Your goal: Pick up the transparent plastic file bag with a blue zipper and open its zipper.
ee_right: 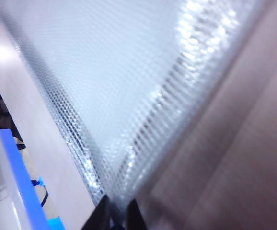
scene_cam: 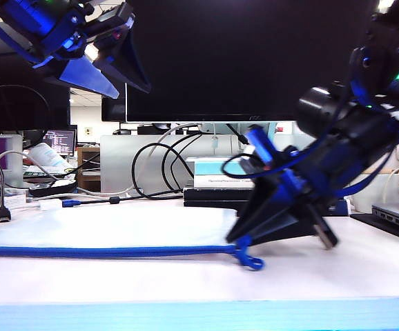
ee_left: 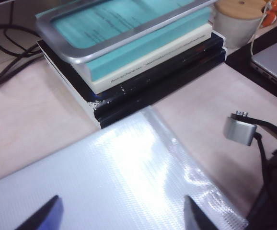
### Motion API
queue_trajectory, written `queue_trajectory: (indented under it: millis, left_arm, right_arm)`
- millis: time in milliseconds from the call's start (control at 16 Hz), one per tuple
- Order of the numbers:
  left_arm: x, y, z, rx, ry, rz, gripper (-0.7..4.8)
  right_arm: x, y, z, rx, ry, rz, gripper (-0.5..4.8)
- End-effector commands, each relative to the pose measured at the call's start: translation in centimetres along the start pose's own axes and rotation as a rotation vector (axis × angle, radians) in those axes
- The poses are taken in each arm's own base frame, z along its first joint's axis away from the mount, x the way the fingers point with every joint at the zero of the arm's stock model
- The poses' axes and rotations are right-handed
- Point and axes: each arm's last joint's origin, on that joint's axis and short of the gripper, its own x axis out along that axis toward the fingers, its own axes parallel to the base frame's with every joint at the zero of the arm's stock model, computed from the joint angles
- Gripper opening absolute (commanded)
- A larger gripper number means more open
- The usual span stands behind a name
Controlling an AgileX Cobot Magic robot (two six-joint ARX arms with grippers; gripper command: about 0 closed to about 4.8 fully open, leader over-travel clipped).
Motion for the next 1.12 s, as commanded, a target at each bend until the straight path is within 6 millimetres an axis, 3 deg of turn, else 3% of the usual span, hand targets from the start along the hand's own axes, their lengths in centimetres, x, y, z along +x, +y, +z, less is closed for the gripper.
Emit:
queue_trajectory:
  millis: [62,187,437,687,874,999,1124]
  left_arm:
    - [-0.1,0.0,-0.1,0.025,0.017,-0.005,3.36]
    - [-0.1,-0.1,-0.4,0.059,0.045,-0.021,3.36]
    - [-1.1,-0.3,-0.4,0.093,0.006,-0.015,3.35]
    - [-2.8,-1.9,-0.2,0.165,-0.026,0.056,3.35]
    - [-2.9,-3.9,-0.2,0.184,-0.011,0.119,3.35]
    - [-2.9,-6.4,-1.0,0.206,-0.005,0.198,3.35]
    - [-2.8,-7.6,-1.6,0.174,-0.027,0.218,3.35]
  right_arm:
    - [0.4,-0.8,0.1,0.055,-0.026,0.013,-0.09]
    - [0.0,-0.1,0.8,0.053,-0.068,0.069,-0.09]
    - [-2.2,3.1,3.8,-0.047,-0.145,0.133,-0.09]
    - [-3.9,5.7,5.9,-0.099,-0.182,0.203,-0.09]
    - [-4.7,6.9,6.6,-0.111,-0.190,0.249,-0.09]
    - [-5.4,7.9,7.0,-0.125,-0.203,0.285,-0.09]
    - [-5.9,8.5,7.1,-0.134,-0.208,0.319,-0.09]
